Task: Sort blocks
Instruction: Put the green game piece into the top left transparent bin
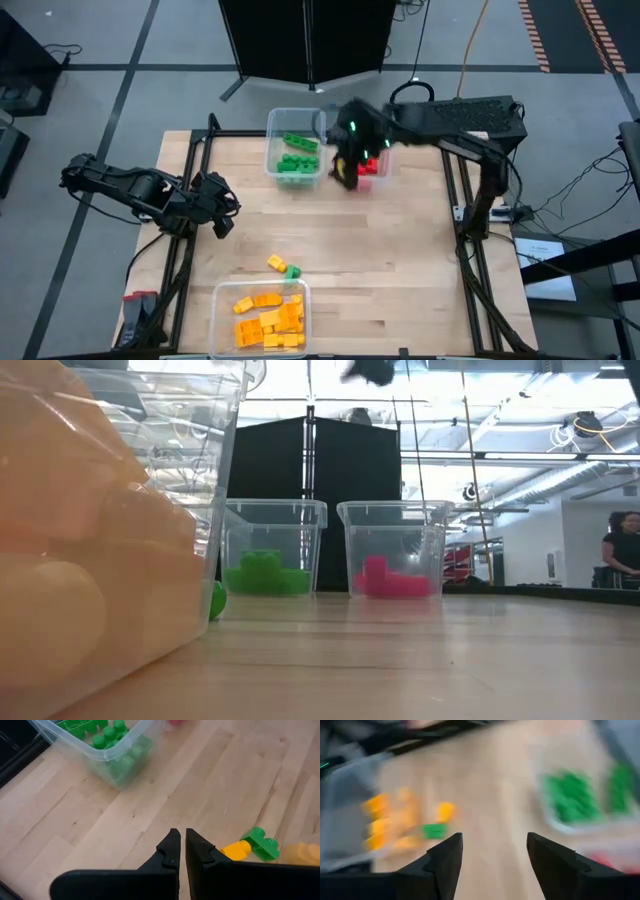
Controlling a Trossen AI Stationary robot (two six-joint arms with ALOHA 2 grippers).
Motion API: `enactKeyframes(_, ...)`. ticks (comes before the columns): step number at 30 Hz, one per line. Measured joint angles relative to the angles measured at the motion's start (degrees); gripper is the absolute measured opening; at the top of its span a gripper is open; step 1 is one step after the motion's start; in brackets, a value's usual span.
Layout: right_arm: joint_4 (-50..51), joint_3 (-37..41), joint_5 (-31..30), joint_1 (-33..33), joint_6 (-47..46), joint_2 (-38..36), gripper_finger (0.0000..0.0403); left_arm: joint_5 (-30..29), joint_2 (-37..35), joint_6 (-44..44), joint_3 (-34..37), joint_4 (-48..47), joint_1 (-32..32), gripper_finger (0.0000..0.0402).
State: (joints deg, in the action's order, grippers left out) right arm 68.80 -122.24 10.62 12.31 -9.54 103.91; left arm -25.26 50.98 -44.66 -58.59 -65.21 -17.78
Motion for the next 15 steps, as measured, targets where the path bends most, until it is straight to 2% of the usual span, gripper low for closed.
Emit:
enactKeyframes(4,-1.5,0.5,-3.2,-11.0,5.2,-0.9,0.0217,0.2,0.0,0.0,0.0,0.2,0.0,0.0)
enactKeyframes(7,-9.7,7.7,-5.3,-16.1,4.0,-1.5,0.0216,0.2,0.0,0.0,0.0,0.2,0.0,0.0)
enactKeyframes(11,-34.3,27.8,-3.0,-20.1,-3.3,-4.6,0.0217,0.2,0.0,-0.4,0.0,0.2,0.0,0.0)
enactKeyframes(15,-61.0,49.9,-4.0,-21.8,-13.6,-9.5,0.0217,0.5,0.0,-0.3,0.0,0.1,0.0,0.0)
